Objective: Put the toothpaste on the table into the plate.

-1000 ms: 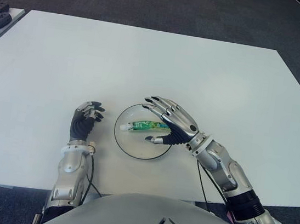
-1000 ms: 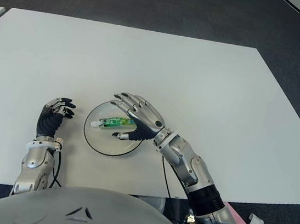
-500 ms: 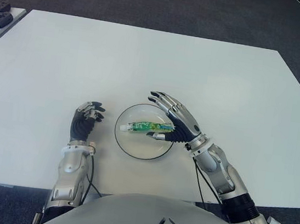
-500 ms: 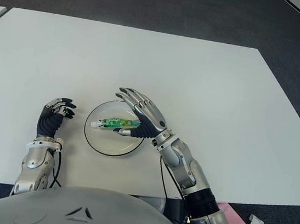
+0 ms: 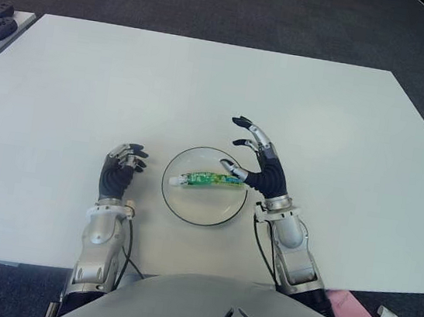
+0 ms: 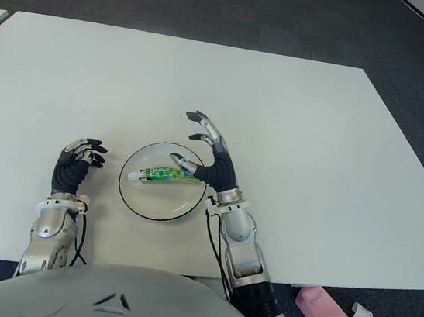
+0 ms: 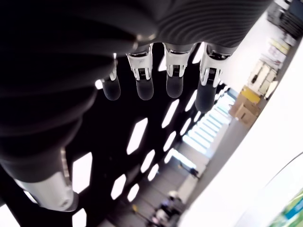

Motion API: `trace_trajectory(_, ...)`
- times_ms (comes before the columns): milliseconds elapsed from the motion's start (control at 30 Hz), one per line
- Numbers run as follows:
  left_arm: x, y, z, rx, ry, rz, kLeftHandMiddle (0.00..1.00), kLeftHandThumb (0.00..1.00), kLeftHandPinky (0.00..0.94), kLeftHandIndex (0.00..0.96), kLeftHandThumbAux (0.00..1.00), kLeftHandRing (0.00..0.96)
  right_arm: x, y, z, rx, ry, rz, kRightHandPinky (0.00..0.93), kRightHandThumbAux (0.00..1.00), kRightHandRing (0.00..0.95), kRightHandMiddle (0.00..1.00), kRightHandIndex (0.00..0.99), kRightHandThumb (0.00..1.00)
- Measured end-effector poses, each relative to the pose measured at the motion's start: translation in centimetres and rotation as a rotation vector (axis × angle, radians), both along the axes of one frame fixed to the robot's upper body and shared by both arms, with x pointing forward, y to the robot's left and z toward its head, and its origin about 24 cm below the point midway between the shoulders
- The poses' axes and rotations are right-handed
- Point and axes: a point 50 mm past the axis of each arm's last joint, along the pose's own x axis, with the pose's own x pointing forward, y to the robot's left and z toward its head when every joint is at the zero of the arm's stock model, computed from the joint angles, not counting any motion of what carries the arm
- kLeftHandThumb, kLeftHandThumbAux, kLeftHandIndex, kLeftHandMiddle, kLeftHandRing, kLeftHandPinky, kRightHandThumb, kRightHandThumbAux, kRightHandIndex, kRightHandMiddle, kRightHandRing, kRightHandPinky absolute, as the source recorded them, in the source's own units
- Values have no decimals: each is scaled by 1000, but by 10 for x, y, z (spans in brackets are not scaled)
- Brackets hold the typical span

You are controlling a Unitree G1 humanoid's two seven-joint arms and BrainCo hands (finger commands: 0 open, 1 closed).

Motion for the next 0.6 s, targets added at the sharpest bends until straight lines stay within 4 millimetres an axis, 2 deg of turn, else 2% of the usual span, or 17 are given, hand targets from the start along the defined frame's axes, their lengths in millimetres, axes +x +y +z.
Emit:
trace_trajectory(67, 0, 0, 0, 0, 3, 1, 487, 834, 560, 401, 682, 580, 0, -2, -4, 68, 50, -39, 410, 745, 389, 395, 408, 613)
trace_trajectory(200, 1, 0, 0, 0, 5, 0, 489, 833, 562, 399, 682, 584, 1, -5, -8, 144, 109, -118, 428, 733, 421, 436, 424, 680)
trace_trajectory(467, 1, 0, 1, 0, 2, -1, 488, 833, 560, 400, 682, 583, 0, -17, -10, 128, 133, -264, 474, 732, 466, 474, 430, 696)
trace_trajectory(600, 2, 0, 1, 2, -2, -2, 488, 833, 563, 401, 682, 585, 0, -20, -11, 106, 145, -310, 534, 732, 511, 499, 430, 696)
